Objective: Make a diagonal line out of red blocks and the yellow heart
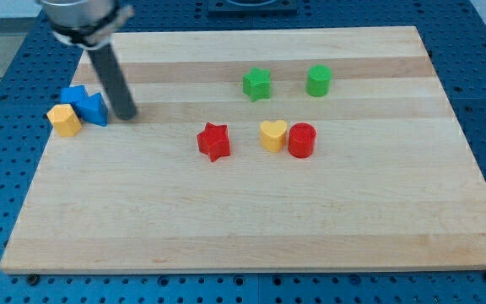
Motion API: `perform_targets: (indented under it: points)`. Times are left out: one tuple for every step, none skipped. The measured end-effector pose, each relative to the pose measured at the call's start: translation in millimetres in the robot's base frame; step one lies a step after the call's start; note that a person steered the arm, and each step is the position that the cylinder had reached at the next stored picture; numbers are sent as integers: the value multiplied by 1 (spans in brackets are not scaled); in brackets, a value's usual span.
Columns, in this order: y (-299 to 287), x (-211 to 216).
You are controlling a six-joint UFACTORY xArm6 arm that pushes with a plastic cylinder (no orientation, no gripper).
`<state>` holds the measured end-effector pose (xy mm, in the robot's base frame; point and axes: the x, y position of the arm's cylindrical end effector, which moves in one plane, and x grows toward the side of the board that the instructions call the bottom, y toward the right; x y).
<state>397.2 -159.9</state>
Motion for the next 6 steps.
perform_targets:
  points:
    - [86,17]
    - [119,35]
    - [139,55]
    - [174,73]
    - [212,74]
    - [240,63]
